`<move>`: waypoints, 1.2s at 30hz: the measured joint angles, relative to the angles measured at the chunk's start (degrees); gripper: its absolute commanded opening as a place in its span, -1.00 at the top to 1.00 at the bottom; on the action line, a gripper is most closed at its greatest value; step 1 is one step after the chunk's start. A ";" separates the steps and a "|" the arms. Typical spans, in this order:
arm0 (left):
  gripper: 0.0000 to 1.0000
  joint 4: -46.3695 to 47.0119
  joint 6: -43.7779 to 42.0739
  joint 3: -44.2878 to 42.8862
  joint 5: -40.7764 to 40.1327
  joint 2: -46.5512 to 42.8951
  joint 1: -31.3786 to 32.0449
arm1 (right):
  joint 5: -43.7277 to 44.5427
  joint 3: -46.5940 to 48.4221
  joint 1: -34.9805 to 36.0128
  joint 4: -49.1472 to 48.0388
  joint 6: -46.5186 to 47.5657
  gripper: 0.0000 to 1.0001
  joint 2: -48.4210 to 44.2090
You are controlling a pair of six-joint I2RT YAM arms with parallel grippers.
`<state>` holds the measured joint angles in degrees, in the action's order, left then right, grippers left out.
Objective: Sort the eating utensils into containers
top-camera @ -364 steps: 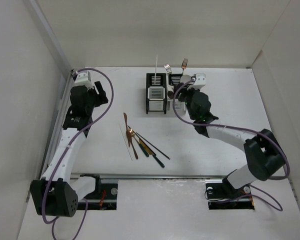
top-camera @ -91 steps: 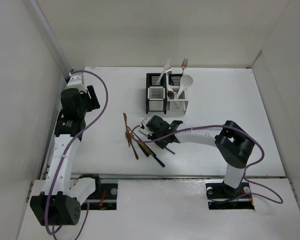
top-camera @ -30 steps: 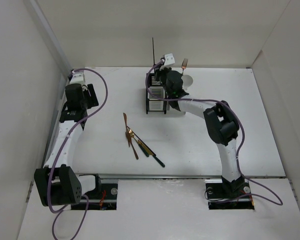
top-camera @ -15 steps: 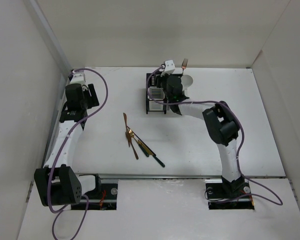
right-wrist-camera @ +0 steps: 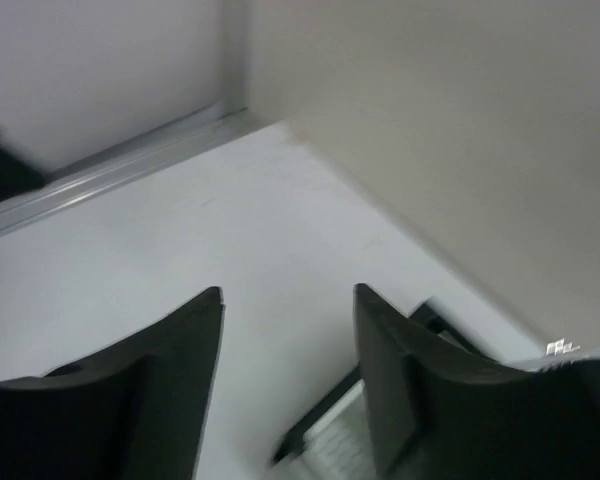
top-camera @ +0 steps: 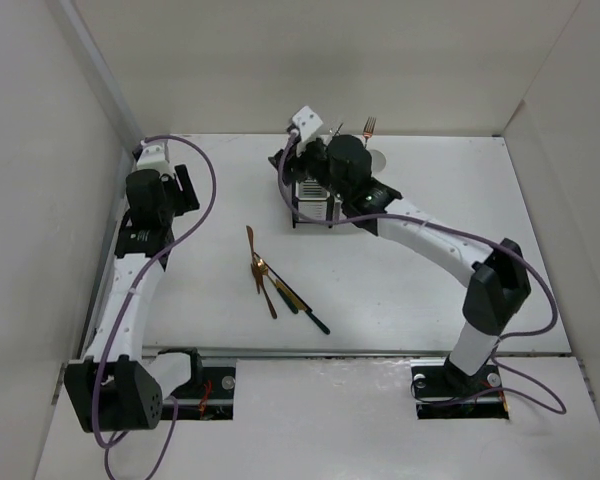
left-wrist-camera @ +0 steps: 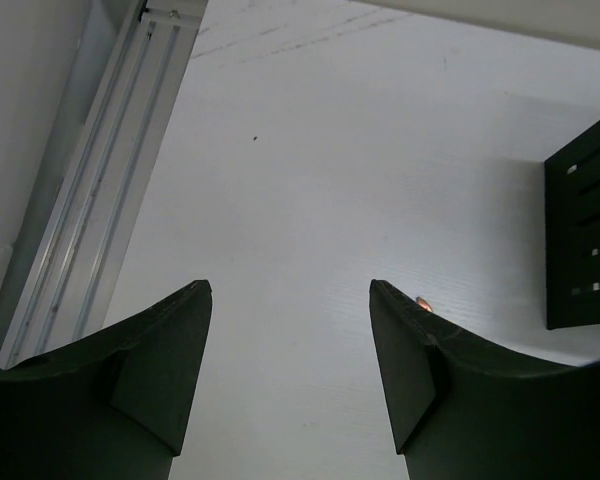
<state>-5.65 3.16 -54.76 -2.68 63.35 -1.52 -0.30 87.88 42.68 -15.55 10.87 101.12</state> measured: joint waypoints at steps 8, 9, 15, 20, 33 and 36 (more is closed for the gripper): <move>-0.23 -1.51 2.91 2.84 -1.51 -9.27 1.18 | -4.79 -8.50 13.14 27.04 -2.73 0.44 -2.01; -0.27 -1.99 3.39 3.39 -1.84 -10.05 1.51 | -4.90 -10.47 14.23 29.07 -3.72 0.44 -1.14; -0.30 -4.79 5.99 5.79 -3.67 -14.53 2.25 | -4.48 -11.21 14.95 36.13 -8.11 0.54 7.43; -0.32 -6.38 7.50 7.30 -5.05 -17.11 2.56 | -3.74 -4.72 14.69 37.62 -9.25 0.48 12.94; -0.32 -7.26 9.20 9.33 -6.16 -17.68 2.14 | -0.24 4.44 14.69 40.37 -9.81 0.52 20.63; -0.32 -7.23 9.25 9.33 -6.32 -17.70 1.84 | 1.44 5.03 14.69 41.27 -9.86 0.57 21.79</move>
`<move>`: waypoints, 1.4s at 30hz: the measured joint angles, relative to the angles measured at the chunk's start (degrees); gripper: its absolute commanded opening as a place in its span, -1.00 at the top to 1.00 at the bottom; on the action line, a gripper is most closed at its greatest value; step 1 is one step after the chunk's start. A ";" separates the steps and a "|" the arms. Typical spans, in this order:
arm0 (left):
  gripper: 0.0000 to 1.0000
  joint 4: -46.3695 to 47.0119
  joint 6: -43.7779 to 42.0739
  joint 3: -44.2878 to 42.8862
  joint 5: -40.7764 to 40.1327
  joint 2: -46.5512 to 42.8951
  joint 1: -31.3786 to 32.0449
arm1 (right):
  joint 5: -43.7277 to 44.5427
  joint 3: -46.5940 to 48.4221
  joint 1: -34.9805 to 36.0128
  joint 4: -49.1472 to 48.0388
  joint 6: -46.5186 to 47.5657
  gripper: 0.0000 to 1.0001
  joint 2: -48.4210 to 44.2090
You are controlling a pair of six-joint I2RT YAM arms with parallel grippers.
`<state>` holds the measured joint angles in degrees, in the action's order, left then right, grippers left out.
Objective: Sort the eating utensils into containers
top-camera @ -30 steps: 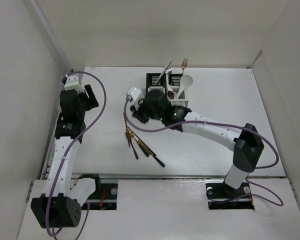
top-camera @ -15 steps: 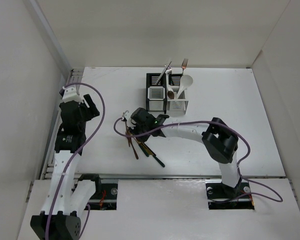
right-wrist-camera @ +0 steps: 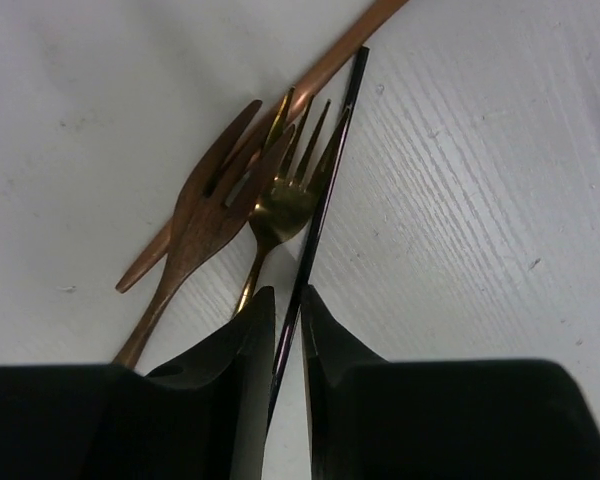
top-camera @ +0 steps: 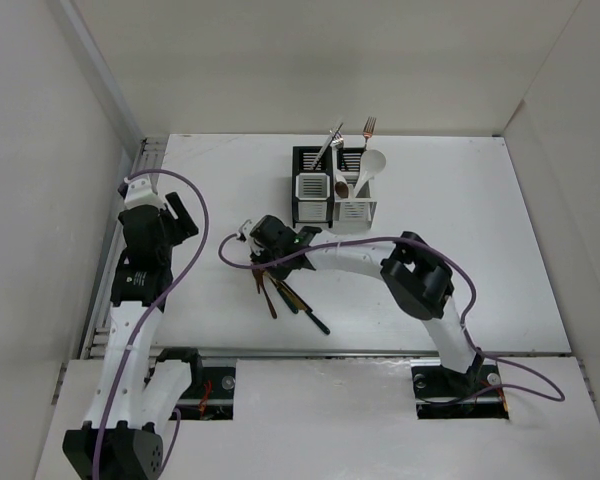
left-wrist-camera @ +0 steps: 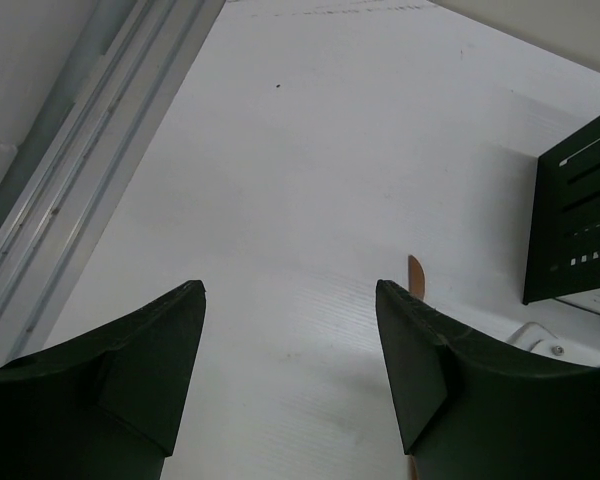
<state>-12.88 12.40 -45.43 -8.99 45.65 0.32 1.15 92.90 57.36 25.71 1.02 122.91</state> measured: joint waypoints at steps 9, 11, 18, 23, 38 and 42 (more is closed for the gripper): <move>-0.32 0.00 0.13 0.02 -0.11 0.00 -0.74 | 3.91 2.54 0.00 1.36 -0.09 0.69 2.36; -0.32 0.00 0.13 0.02 -0.11 0.00 -0.81 | 5.16 2.91 0.00 1.29 -0.63 0.73 2.71; -0.32 0.00 0.13 0.04 -0.13 0.00 -0.81 | 7.78 -2.56 -1.66 -1.18 -2.47 0.85 -0.42; -0.32 0.00 0.15 0.04 -0.13 0.00 -0.81 | 8.48 -9.31 -4.07 -2.54 -2.32 0.61 -4.76; -0.32 0.04 0.46 0.52 -0.13 -0.02 -0.81 | 5.05 -18.10 -4.46 -4.66 -2.03 0.33 -10.82; -0.32 -0.07 0.55 1.03 -0.13 -0.02 -0.81 | 2.91 -19.54 -4.46 -4.59 -2.05 0.33 -11.85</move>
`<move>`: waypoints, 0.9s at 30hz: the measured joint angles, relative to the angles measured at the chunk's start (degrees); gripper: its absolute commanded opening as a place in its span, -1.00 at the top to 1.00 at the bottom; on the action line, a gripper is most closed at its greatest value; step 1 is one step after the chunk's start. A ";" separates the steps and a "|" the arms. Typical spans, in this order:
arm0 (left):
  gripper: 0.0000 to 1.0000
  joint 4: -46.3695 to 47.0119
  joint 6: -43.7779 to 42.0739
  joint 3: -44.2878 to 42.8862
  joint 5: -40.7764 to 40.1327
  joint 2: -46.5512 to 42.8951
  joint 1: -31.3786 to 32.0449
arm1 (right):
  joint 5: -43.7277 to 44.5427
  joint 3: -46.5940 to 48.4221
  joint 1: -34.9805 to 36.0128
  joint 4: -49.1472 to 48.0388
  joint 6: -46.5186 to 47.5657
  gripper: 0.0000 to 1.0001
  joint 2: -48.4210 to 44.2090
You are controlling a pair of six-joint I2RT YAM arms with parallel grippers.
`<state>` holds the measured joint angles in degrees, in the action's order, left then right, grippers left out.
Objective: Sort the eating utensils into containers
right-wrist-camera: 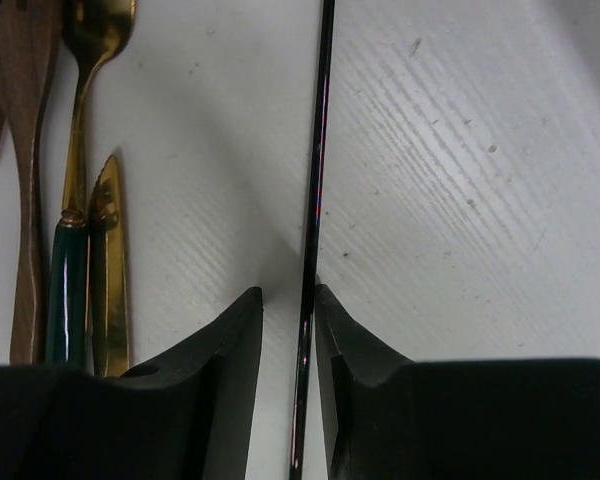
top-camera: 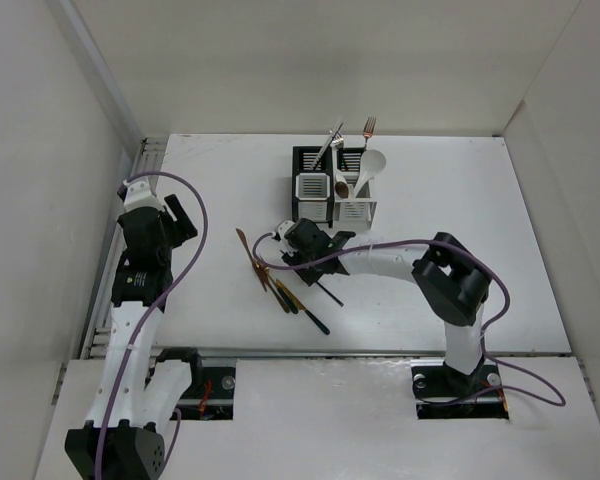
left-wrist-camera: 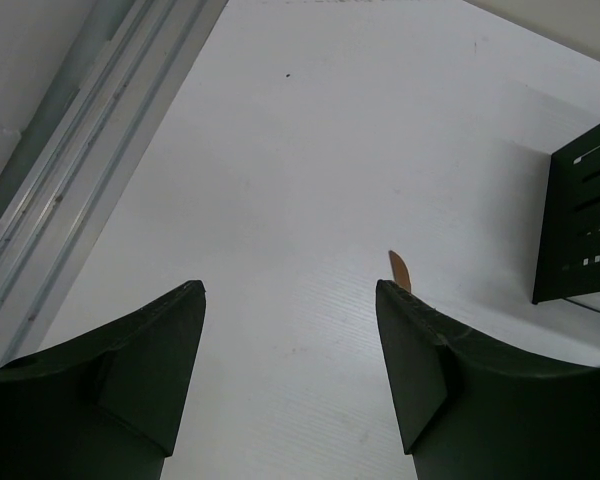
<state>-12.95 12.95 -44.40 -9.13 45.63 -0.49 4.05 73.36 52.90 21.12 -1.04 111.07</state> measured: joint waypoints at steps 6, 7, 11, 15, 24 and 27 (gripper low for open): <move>-0.32 0.02 0.02 0.07 0.00 0.00 0.00 | -2.91 -0.44 0.04 0.50 0.28 0.33 -0.35; -0.32 0.00 0.02 0.07 0.00 0.00 0.00 | -3.04 -0.28 0.04 0.72 0.44 0.33 -0.24; -0.32 0.02 0.02 0.07 0.00 0.00 0.00 | -3.50 0.37 0.04 1.55 1.01 0.40 0.07; -0.32 0.02 0.02 0.07 0.00 -0.17 0.00 | -3.43 0.39 0.07 1.99 0.96 0.35 0.07; -0.32 0.07 0.04 0.74 0.02 -0.48 0.00 | -2.84 -0.74 0.22 2.47 0.70 0.66 -0.79; -0.32 0.11 0.04 0.79 0.00 -0.48 0.00 | -2.14 -0.22 0.35 2.75 0.33 1.00 -0.46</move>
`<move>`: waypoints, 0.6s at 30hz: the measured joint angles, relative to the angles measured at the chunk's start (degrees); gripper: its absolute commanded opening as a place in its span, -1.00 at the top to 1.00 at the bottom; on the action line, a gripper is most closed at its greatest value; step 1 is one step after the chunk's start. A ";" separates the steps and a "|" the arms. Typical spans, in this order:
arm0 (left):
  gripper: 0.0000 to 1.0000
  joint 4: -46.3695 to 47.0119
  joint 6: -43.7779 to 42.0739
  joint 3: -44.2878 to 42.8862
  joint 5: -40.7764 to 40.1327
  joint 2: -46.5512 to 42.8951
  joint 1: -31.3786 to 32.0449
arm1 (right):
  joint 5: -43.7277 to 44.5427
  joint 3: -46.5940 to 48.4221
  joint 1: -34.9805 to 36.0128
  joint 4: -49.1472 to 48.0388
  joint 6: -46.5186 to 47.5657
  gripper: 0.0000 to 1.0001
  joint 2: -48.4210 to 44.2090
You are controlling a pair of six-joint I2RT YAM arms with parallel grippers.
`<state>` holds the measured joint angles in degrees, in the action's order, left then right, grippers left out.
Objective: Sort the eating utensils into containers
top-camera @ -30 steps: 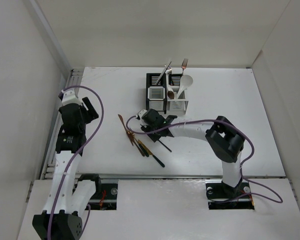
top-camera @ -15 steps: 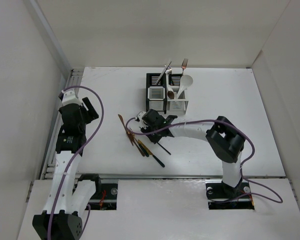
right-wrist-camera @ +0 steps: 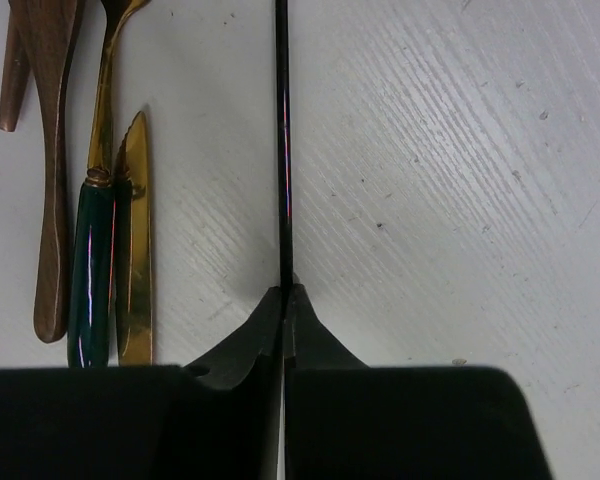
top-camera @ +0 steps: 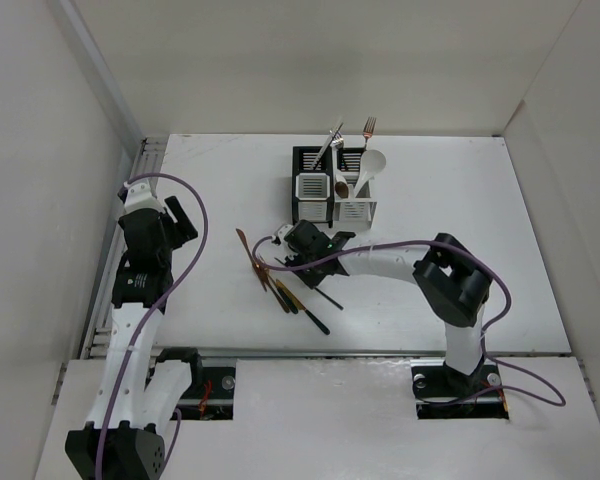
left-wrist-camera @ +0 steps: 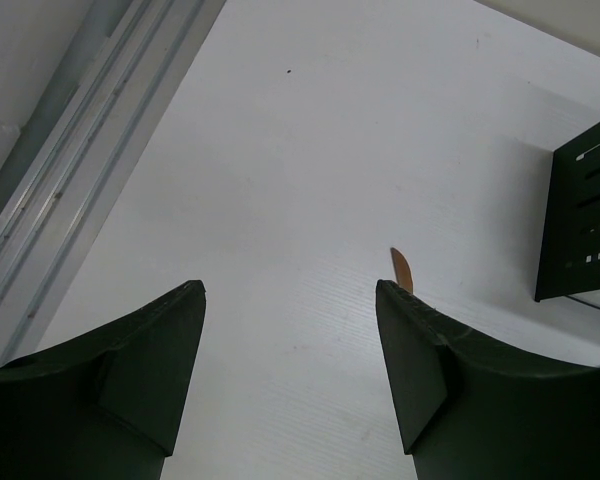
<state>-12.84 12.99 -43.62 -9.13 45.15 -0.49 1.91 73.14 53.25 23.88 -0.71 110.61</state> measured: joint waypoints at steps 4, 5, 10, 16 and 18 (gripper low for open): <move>-0.34 0.00 0.00 0.00 -0.09 0.00 0.00 | 1.11 -0.13 0.07 -0.35 -0.90 1.00 0.00; -0.34 0.02 0.00 0.00 -0.15 0.00 0.00 | 1.42 -0.20 0.09 -0.50 -0.98 1.00 -0.07; -0.34 0.02 0.00 0.00 -0.26 0.00 0.00 | 2.67 -2.47 0.44 -1.53 -1.05 1.00 -1.90; -0.34 0.02 0.00 0.00 -0.39 0.00 0.00 | 3.61 -7.26 0.39 -0.11 -1.16 1.00 -7.19; -0.34 0.02 0.00 0.00 -0.39 0.00 0.00 | 3.91 -7.67 0.39 -0.28 -1.38 1.00 -9.53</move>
<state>-12.82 12.99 -43.62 -9.52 45.15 -0.49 5.82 65.47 53.65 23.59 -2.09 101.08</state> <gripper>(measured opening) 0.669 0.018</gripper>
